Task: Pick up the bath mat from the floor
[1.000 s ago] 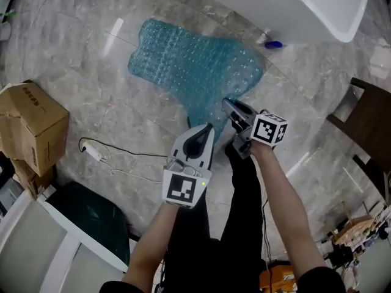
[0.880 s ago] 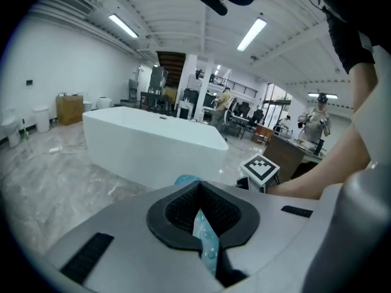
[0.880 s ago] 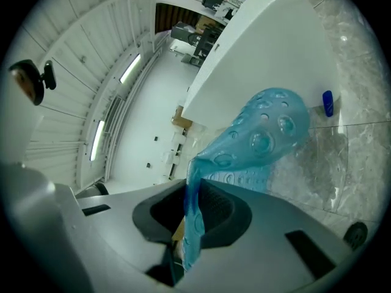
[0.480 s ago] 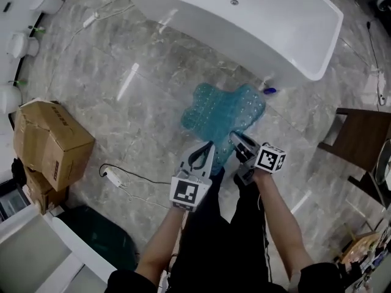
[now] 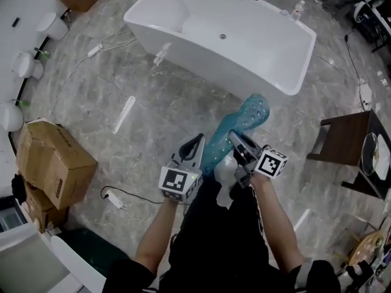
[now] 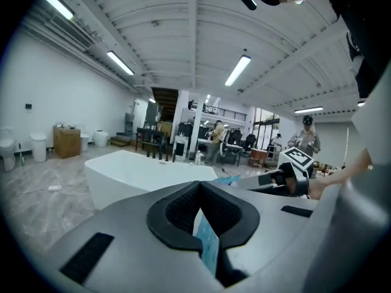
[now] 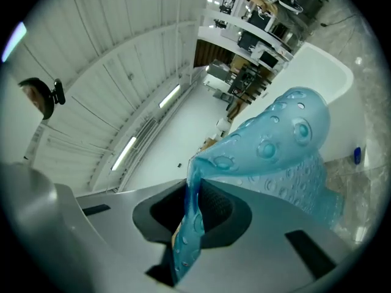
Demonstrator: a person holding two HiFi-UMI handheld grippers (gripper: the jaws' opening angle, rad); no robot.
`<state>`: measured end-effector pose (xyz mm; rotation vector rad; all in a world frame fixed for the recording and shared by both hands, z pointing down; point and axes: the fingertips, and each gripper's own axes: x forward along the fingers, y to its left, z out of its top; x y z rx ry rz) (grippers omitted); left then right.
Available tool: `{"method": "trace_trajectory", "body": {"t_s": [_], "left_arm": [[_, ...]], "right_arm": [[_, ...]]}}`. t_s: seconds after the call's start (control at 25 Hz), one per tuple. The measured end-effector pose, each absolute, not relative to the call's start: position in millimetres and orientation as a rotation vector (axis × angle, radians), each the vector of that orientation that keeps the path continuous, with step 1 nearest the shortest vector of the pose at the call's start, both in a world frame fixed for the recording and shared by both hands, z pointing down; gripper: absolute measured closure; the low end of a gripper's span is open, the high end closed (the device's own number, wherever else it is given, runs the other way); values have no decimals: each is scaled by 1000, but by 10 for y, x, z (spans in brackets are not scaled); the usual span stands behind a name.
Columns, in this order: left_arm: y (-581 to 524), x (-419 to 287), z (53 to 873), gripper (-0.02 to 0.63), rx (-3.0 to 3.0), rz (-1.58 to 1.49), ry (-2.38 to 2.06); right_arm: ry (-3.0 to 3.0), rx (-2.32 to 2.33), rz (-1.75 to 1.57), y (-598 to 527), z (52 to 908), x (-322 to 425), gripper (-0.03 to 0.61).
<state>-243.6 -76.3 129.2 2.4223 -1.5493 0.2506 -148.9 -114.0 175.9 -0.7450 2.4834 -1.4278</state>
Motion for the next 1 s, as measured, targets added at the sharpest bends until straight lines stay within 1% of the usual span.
{"method": "trace_trajectory", "body": {"t_s": [0.36,0.72,0.84,1.0], "left_arm": [[-1009,-2279,394,609,2589,167,-1568],[-1282,-2199,-541,609,2740,32,-1650],[-1326,-2201,-738,609,2761,13,-1660],[-1363,-2328,-917,609,2750,-23,-1666]], "right_arm": [[2611,-809,-887,-1343,370,-1411,537],[2768,-1052,-192,-1447,-683,-1328,540],[2796,-1074,-43,-1464,-956,-1408,540],[2798,-1123,74,-1555,-1219,-1475,540]]}}
